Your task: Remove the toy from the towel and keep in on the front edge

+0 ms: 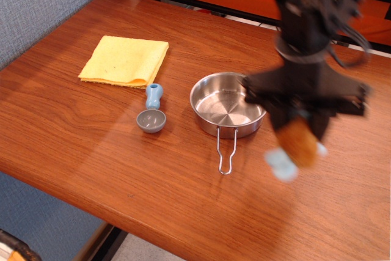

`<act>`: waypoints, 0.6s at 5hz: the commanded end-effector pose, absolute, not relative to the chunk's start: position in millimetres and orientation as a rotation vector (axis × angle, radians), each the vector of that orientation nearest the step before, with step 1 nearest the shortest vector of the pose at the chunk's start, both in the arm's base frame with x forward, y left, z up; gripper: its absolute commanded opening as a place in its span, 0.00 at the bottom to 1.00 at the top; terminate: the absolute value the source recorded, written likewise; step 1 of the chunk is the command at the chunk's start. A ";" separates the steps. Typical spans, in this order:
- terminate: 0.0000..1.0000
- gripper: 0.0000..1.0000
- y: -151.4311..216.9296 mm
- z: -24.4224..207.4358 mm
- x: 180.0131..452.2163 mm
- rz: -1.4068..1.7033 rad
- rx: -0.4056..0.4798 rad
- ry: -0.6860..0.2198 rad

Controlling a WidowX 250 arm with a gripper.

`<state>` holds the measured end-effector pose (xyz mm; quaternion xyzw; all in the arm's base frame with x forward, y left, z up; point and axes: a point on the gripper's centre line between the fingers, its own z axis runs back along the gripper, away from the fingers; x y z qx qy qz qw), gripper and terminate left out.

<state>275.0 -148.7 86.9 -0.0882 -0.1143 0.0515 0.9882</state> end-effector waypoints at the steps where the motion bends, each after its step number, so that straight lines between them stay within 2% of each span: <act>1: 0.00 0.00 -175.3 62.9 255.5 -0.001 -0.217 -0.167; 3: 0.00 0.00 -160.7 53.5 255.8 0.045 -0.185 -0.154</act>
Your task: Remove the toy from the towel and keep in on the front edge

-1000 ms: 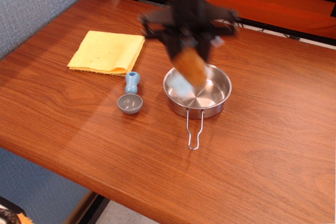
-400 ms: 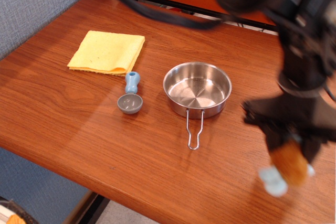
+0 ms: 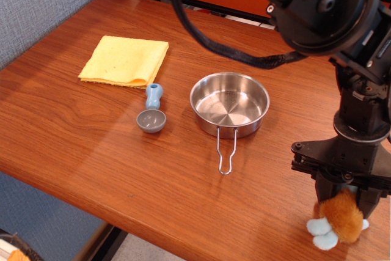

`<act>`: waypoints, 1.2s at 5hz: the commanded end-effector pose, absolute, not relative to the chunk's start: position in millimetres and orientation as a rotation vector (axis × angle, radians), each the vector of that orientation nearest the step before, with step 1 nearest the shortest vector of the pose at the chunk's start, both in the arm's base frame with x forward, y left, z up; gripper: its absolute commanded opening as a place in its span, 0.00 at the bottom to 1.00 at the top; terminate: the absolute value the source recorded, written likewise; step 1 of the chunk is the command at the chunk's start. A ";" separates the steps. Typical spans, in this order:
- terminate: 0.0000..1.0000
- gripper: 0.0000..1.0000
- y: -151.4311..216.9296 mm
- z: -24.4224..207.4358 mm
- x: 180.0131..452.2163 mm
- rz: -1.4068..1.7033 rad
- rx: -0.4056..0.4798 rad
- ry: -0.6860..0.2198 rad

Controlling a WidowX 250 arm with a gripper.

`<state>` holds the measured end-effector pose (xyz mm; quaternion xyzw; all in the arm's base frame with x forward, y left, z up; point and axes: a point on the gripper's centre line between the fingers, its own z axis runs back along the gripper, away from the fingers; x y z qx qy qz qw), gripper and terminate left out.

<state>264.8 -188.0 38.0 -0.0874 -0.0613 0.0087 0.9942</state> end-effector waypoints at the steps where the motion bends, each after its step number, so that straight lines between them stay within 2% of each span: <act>1: 0.00 0.00 -156.3 49.7 253.3 0.054 -0.174 -0.146; 2: 0.00 1.00 -152.8 56.9 253.1 0.061 -0.156 -0.141; 4: 0.00 1.00 -141.6 91.4 260.4 0.088 -0.198 -0.145; 5: 0.00 1.00 -125.7 114.2 267.9 0.129 -0.210 -0.165; 6: 0.00 1.00 -103.3 127.4 276.8 0.197 -0.208 -0.181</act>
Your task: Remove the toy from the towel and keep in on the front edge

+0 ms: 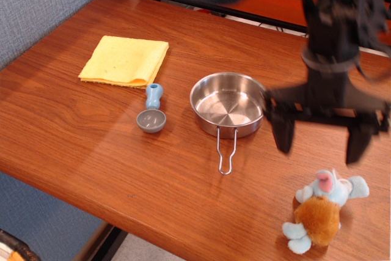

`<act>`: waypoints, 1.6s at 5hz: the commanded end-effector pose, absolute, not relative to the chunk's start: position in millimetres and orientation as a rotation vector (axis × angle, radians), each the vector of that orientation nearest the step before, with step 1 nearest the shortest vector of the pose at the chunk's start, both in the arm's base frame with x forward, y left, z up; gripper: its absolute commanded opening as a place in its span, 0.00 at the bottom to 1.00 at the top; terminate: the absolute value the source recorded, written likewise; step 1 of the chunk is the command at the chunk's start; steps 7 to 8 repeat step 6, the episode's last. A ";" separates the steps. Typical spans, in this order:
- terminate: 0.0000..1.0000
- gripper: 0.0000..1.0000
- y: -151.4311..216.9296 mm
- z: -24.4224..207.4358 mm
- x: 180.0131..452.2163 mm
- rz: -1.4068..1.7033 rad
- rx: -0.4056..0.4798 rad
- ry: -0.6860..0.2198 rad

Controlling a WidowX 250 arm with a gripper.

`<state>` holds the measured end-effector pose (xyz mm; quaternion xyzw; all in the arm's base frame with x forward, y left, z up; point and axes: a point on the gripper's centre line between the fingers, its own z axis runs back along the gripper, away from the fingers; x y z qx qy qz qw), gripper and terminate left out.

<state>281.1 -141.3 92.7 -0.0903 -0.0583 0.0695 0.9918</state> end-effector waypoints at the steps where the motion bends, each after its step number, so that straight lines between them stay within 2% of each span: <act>1: 0.00 1.00 -87.8 135.6 300.2 0.283 -0.187 -0.217; 3: 0.00 1.00 -84.3 142.6 346.9 0.318 -0.153 -0.275; 5: 0.00 1.00 -90.7 135.5 364.5 0.255 -0.107 -0.286; 6: 1.00 1.00 -90.7 135.5 364.5 0.255 -0.107 -0.286; 8: 1.00 1.00 -90.7 135.5 364.5 0.255 -0.107 -0.286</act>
